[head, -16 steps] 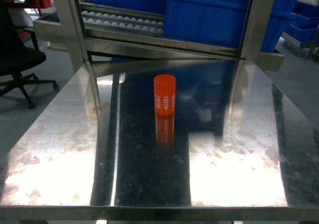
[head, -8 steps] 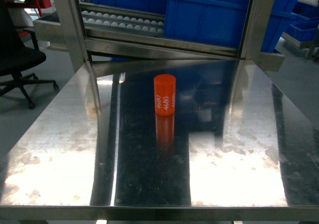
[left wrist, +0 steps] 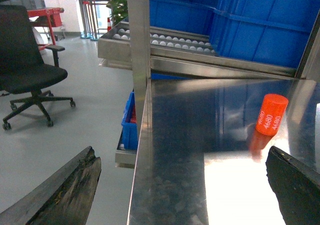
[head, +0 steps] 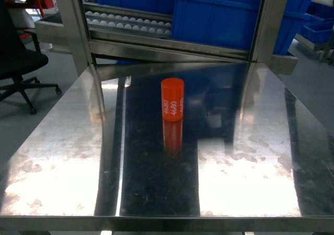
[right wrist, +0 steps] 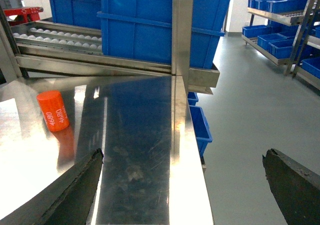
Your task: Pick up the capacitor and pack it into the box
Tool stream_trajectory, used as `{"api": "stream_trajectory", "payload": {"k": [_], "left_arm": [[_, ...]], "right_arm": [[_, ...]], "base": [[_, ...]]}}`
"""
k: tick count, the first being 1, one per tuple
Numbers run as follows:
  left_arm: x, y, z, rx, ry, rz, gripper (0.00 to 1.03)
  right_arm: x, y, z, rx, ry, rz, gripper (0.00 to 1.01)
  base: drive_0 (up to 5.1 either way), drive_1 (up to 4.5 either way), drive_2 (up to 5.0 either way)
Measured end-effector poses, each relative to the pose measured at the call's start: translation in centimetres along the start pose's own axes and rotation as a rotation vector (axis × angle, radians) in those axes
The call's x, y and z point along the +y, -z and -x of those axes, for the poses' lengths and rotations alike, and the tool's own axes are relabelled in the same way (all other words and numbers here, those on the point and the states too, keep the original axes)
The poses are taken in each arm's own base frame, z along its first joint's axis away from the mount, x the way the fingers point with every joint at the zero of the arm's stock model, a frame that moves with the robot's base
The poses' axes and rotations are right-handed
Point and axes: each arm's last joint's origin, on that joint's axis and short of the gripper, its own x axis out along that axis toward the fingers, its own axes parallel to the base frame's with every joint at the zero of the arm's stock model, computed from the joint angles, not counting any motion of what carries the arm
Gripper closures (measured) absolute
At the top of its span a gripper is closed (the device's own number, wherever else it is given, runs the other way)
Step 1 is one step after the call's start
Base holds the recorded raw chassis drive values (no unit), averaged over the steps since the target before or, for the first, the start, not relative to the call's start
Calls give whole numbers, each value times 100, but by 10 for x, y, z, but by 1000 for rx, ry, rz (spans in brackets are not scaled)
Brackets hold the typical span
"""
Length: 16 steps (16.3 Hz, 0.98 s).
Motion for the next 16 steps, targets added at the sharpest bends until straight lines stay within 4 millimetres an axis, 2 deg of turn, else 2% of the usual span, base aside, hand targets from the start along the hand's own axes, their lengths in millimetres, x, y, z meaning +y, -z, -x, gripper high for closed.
{"api": "stream_trajectory", "payload": {"k": [1,2,4,5,8,10,12,16], "left_arm": [[0,0,0,2,-4,0,5],[-4,3,-3,42,-102,-5,5],[-19,2,-17,51,-170,3,5],[-27,-1,-30,39,-145,6,5],[-58,-21,-89,-19,12,31,5],[-87,-9,-131,50,126,11,5],[-112,7,-159,129,213,-3,5],[-157,38,-214,252,279,-32,5]], "right_arm": [[0,0,0,0,0,0,3],[0,0,0,0,0,0,3],[0,0,0,0,0,0,3],[0,0,0,0,0,0,3],[0,0,0,0,0,0,3],[0,0,0,0,0,0,3],[0,0,0,0,0,0,3],[0,0,0,0,0,0,3]], "base": [[0,0,0],[0,0,0],[0,0,0],[0,0,0],[0,0,0],[0,0,0],[0,0,0],[0,0,0]]}}
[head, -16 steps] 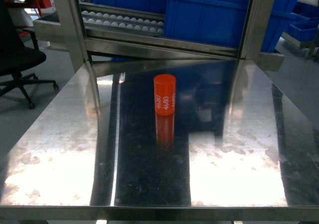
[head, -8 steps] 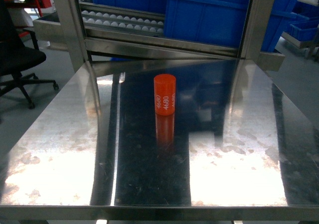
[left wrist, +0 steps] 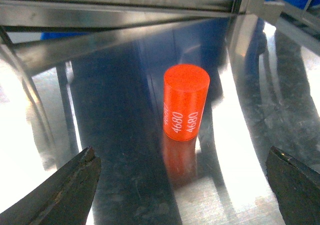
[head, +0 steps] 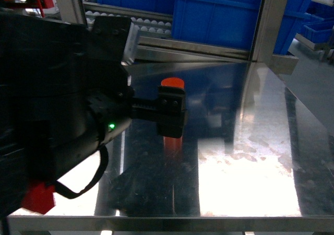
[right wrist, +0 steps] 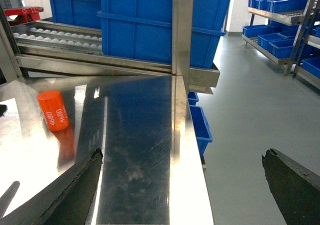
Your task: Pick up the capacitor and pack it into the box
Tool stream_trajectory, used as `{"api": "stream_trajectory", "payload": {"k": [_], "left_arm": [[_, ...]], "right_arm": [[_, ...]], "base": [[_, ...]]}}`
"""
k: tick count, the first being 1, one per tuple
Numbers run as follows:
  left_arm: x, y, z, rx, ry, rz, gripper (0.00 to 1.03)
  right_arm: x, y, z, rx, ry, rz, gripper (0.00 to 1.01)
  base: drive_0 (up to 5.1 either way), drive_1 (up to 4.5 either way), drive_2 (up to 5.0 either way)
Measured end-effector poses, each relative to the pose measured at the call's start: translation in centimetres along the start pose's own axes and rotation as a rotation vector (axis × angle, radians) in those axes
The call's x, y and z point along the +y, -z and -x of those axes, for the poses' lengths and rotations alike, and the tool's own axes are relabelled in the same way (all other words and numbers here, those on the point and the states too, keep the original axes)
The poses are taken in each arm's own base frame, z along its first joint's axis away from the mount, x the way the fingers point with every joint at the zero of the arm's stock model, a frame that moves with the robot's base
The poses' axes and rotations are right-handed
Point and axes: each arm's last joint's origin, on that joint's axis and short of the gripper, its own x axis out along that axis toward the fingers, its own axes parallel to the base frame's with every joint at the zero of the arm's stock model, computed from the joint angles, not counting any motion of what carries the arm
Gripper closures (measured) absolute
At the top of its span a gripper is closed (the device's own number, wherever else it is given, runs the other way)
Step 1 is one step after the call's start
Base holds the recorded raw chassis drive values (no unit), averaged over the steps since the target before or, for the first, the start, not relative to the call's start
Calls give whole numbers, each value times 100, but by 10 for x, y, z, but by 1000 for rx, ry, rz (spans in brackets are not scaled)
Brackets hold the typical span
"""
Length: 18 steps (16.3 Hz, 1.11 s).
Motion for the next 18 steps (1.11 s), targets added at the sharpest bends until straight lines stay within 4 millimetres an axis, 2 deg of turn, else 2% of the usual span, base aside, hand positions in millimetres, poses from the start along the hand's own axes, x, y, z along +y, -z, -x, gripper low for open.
{"api": "stream_trajectory", "payload": {"k": [4,6,9,12,14,15,18], "left_arm": [[-9,6,-40,32,-11,-12,5],[-14,10,-71,61,-13,-16,5],[-12,20,-119,87,-61,-14,5],[-13,22,-149,94,-69,-10,5],[-14,27,-156,113,-70,4,6],[-16,28,-156,121,-66,6,13],[-16,27,-156,108,-63,27,47]], "right_arm": [[0,0,0,0,0,0,3],[0,0,0,0,0,0,3],[0,0,0,1,0,0,3],[0,0,0,0,0,0,3],[0,0,0,0,0,0,3],[0,0,0,0,0,0,3],[0,0,0,0,0,0,3]], "base": [[0,0,0],[0,0,0],[0,0,0],[0,0,0],[0,0,0],[0,0,0],[0,0,0]]}}
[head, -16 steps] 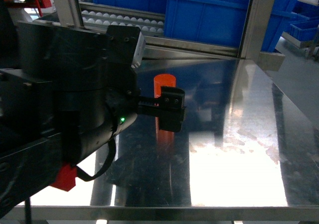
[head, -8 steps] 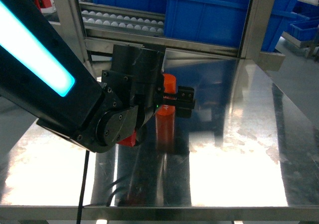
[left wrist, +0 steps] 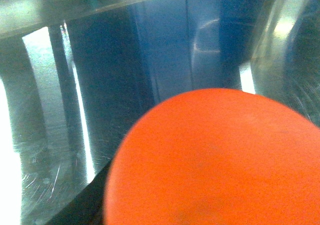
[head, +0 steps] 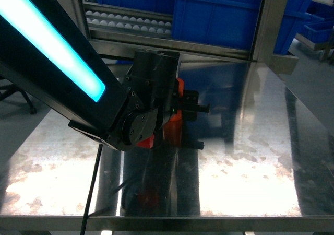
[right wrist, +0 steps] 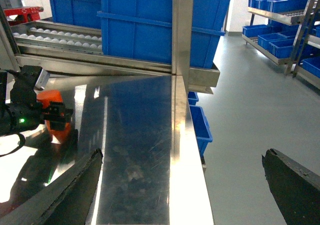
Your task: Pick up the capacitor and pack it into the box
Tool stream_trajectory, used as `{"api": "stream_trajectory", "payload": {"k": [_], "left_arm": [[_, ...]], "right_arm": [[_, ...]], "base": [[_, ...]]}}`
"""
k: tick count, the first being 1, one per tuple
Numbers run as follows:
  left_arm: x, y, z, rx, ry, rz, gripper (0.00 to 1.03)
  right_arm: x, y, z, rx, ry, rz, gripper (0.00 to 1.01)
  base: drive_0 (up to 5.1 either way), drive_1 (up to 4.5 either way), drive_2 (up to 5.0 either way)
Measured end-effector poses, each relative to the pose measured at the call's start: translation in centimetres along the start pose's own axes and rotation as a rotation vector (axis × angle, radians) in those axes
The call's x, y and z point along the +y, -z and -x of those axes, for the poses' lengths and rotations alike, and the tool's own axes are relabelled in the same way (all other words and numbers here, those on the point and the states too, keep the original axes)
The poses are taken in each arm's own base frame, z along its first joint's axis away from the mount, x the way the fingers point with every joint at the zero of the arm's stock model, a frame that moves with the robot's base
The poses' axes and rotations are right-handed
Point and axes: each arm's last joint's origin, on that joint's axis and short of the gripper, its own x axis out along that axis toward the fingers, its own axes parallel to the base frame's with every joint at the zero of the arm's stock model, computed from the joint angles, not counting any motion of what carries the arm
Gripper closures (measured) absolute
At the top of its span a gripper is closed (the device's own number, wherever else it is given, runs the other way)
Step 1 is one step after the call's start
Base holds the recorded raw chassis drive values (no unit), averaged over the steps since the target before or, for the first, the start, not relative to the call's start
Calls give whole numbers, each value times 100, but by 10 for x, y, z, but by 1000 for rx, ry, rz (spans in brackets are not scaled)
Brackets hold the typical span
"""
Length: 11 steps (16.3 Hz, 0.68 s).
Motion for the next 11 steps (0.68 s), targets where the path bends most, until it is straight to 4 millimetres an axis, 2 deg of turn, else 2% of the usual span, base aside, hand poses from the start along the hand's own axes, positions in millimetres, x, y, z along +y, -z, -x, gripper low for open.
{"api": "stream_trajectory", "payload": {"k": [1,3,5,7,9,11], "left_arm": [[0,0,0,-2,2,0,58],[4,-1,3,-13,3,4,59],[12,-5,15,-27,-5,2,59],[19,-20,43,-76,-10,-4,59],[34,-49,101,-217,-53,2,59],[47,-56,142,-291,-83,-6,59]], "right_arm": [[0,0,0,0,0,0,3],[0,0,0,0,0,0,3],[0,0,0,0,0,0,3],[0,0,0,0,0,0,3],[0,0,0,0,0,0,3],[0,0,0,0,0,0,3]], "base": [[0,0,0],[0,0,0],[0,0,0],[0,0,0],[0,0,0],[0,0,0]]}}
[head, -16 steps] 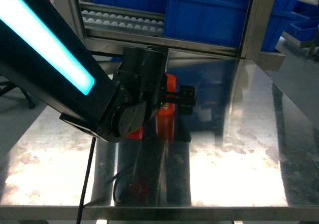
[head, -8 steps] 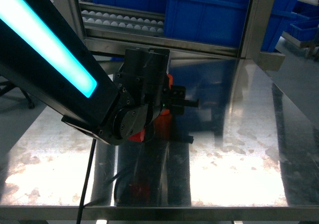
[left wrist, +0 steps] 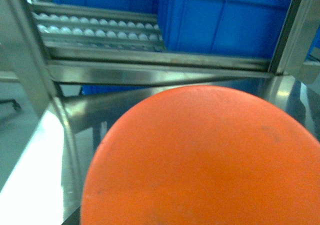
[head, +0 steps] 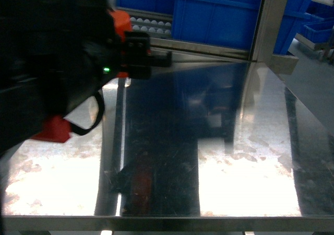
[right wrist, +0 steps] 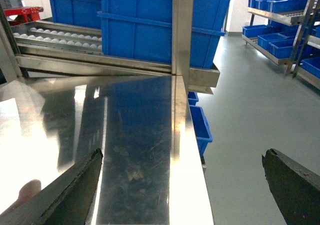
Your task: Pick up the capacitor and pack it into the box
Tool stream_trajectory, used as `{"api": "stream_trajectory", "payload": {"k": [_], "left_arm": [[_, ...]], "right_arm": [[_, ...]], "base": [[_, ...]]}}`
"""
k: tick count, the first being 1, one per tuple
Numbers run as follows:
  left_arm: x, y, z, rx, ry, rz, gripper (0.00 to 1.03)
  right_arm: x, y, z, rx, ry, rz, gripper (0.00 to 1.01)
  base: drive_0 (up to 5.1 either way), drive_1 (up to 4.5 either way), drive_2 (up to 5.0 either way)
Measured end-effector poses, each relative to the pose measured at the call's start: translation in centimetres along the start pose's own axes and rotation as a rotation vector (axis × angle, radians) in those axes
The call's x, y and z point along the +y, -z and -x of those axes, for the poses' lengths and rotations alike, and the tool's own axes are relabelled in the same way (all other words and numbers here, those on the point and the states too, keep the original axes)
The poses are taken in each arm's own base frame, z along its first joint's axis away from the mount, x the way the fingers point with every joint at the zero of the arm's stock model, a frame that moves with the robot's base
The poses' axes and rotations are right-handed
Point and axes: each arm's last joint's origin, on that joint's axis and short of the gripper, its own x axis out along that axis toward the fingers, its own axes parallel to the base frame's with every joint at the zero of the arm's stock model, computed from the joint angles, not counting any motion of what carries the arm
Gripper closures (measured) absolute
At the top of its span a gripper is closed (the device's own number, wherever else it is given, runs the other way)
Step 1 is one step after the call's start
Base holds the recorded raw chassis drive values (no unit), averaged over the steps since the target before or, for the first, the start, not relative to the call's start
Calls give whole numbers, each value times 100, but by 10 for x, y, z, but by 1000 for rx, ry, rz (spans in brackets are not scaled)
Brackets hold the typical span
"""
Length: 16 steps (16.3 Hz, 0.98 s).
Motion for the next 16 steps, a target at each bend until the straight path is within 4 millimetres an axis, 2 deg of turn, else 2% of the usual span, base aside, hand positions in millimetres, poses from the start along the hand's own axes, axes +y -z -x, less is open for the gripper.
{"api": "stream_trajectory", "payload": {"k": [2,4,5,7,9,10,11,12,13,16], "left_arm": [[20,-3,46,-7,-61,-23,59],[42,1,110,22,-129,-53,59],[44,-4,134,8,-131,-57,59],[45,-10,167,-20,-141,-53,59],[46,-9,193,-17,-150,-50,59],[47,-10,212,-20,-157,-32,59],[50,-18,226,-83,-151,10,59],[51,-21,226,-97,-158,29,59],[52,-18,226,-59,-136,8,59],[73,-9,235,-59,-146,11,59]], "right_arm": [[0,0,0,0,0,0,3],[0,0,0,0,0,0,3],[0,0,0,0,0,0,3],[0,0,0,0,0,0,3],[0,0,0,0,0,0,3],[0,0,0,0,0,0,3],[0,0,0,0,0,0,3],[0,0,0,0,0,0,3],[0,0,0,0,0,0,3],[0,0,0,-1,0,0,3]], "base": [[0,0,0],[0,0,0],[0,0,0],[0,0,0],[0,0,0],[0,0,0],[0,0,0],[0,0,0],[0,0,0],[0,0,0]]}}
